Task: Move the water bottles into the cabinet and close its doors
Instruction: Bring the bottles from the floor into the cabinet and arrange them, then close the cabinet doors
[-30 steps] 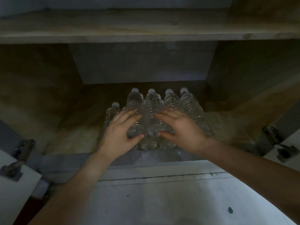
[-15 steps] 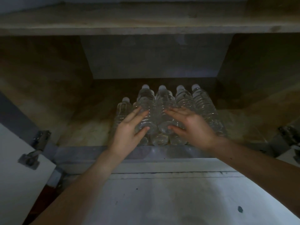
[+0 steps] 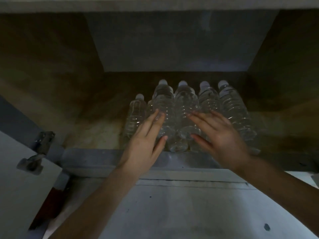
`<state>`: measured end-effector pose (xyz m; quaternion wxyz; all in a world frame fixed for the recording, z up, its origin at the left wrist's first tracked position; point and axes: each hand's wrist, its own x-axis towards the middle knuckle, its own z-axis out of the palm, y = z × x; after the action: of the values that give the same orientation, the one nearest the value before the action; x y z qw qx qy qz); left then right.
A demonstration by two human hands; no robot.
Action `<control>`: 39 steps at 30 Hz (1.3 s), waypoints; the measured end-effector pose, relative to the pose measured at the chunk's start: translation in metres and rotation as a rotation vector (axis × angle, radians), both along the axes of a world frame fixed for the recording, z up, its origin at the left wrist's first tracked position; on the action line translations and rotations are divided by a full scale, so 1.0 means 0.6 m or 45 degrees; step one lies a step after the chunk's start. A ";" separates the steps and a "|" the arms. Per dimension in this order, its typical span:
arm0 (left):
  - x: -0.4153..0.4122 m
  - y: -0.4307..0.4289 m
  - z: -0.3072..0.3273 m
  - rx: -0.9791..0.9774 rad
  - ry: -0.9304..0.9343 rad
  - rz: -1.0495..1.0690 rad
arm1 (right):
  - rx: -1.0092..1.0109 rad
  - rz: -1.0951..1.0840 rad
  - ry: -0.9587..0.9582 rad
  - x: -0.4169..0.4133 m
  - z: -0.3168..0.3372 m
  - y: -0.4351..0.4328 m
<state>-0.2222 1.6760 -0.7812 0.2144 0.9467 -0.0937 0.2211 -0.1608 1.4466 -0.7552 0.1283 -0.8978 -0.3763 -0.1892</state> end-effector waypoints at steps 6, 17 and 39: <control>-0.125 -0.019 -0.009 -0.023 -0.015 0.035 | 0.119 -0.146 0.039 -0.122 -0.021 -0.003; -0.377 -0.066 0.274 0.121 0.591 -0.044 | 0.006 -0.305 0.545 -0.360 0.218 -0.050; -0.383 -0.248 1.379 0.001 0.342 -0.180 | 0.218 -0.647 0.382 -0.494 1.326 -0.256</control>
<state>-0.4518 1.5270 0.0462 0.2396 0.9590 -0.1309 0.0767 -0.4574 1.2928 0.0403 0.2061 -0.9671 -0.0991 -0.1118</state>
